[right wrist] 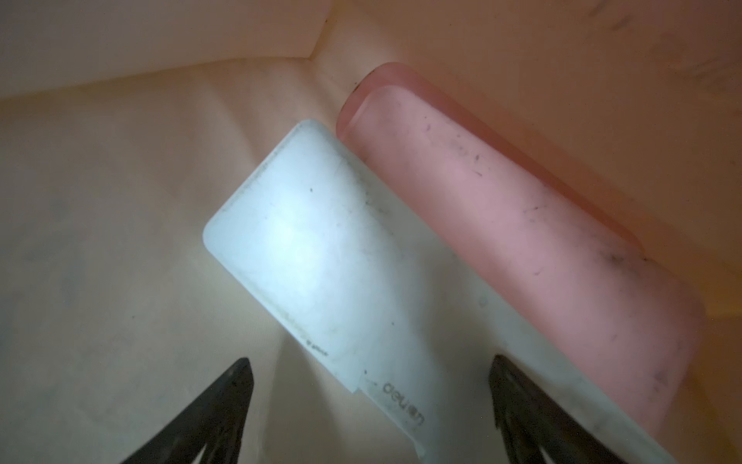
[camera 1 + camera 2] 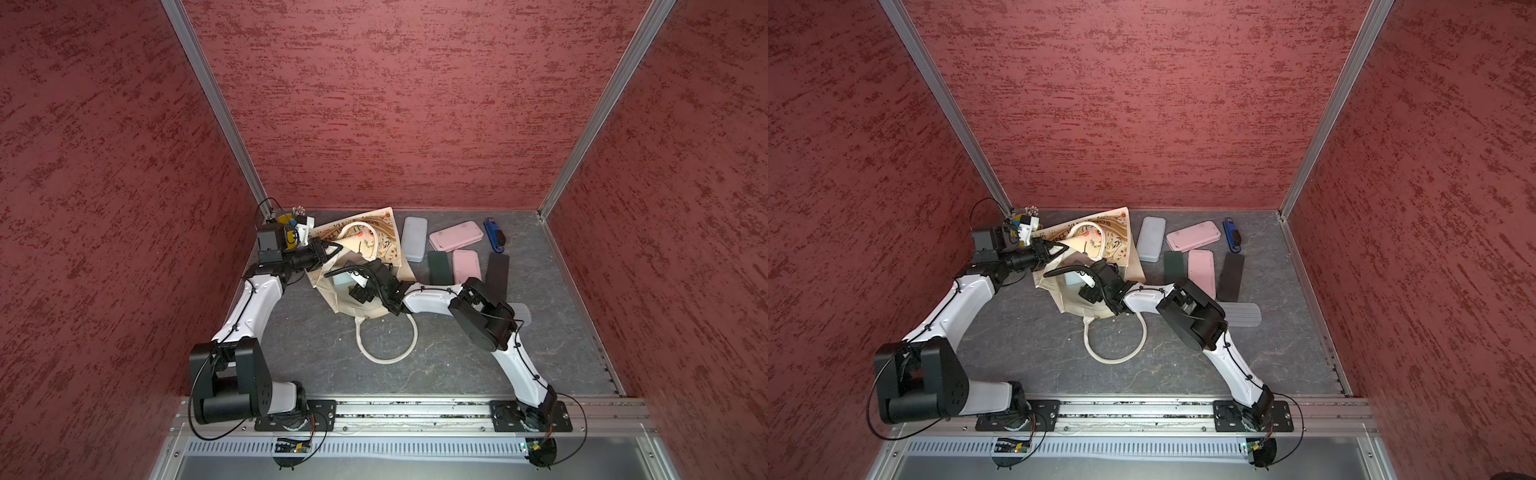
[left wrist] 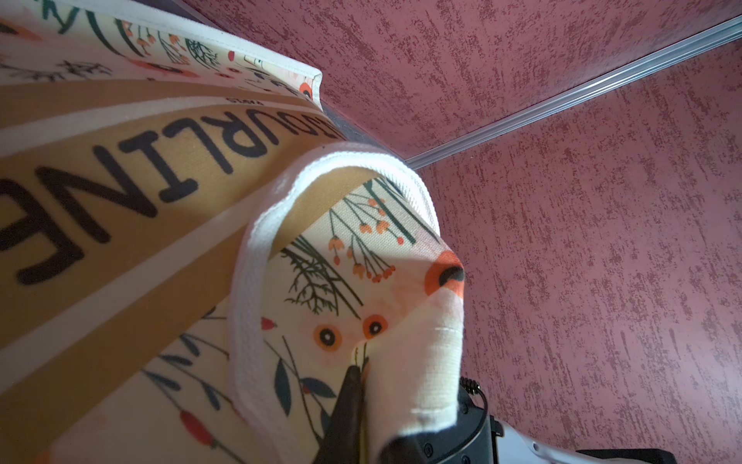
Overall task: Take out the pencil case from the canvas bag
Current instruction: Pick up the pencil case from the canvas bag.
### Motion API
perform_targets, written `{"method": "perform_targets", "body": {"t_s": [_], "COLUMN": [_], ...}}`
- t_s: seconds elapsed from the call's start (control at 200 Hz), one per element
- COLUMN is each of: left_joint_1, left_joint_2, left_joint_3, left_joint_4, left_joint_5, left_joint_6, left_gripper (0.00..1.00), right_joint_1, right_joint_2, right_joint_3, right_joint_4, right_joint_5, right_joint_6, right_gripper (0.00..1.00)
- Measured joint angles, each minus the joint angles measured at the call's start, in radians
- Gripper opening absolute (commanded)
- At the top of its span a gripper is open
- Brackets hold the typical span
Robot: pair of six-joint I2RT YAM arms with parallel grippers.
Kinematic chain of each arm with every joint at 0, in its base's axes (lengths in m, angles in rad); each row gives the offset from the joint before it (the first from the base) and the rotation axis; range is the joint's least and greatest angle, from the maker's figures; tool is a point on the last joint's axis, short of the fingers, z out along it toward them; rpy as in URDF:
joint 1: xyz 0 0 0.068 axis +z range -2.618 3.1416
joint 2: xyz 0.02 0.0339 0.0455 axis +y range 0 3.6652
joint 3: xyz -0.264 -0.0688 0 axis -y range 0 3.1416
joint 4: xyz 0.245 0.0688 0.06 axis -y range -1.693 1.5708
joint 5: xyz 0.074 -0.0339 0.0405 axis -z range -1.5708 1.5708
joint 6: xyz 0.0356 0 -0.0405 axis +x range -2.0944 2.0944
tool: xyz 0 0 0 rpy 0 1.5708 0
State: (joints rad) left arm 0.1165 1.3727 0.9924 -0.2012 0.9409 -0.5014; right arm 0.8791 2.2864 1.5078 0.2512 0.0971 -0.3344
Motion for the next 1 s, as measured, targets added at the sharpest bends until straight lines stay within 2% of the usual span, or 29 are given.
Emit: {"method": "perform_targets", "body": {"t_s": [0.24,0.326,0.541,0.842,1.002], "left_joint_1": [-0.007,-0.01,-0.01,-0.009,-0.009], "left_joint_2": [0.0,0.0,0.0,0.0,0.0], "left_joint_3": [0.0,0.0,0.0,0.0,0.0], "left_joint_4": [0.0,0.001,0.002,0.039,0.044], "left_joint_5": [0.0,0.0,0.0,-0.006,-0.012], "left_joint_6": [0.0,0.0,0.0,0.0,0.0], "left_gripper": [0.03,0.03,0.03,0.03,0.03], "right_joint_1": [-0.02,-0.021,-0.026,-0.027,-0.027], "right_joint_2": [-0.019,-0.019,-0.018,0.051,0.087], "right_joint_3": [-0.077,-0.08,-0.073,0.136,0.192], "right_joint_4": [0.105,0.124,0.139,0.027,-0.055], "right_joint_5": [-0.072,-0.088,-0.106,-0.125,-0.14], "right_joint_6": [-0.021,-0.024,-0.026,-0.018,-0.011], "right_gripper": [0.94,0.99,0.99,0.99,0.98]}}
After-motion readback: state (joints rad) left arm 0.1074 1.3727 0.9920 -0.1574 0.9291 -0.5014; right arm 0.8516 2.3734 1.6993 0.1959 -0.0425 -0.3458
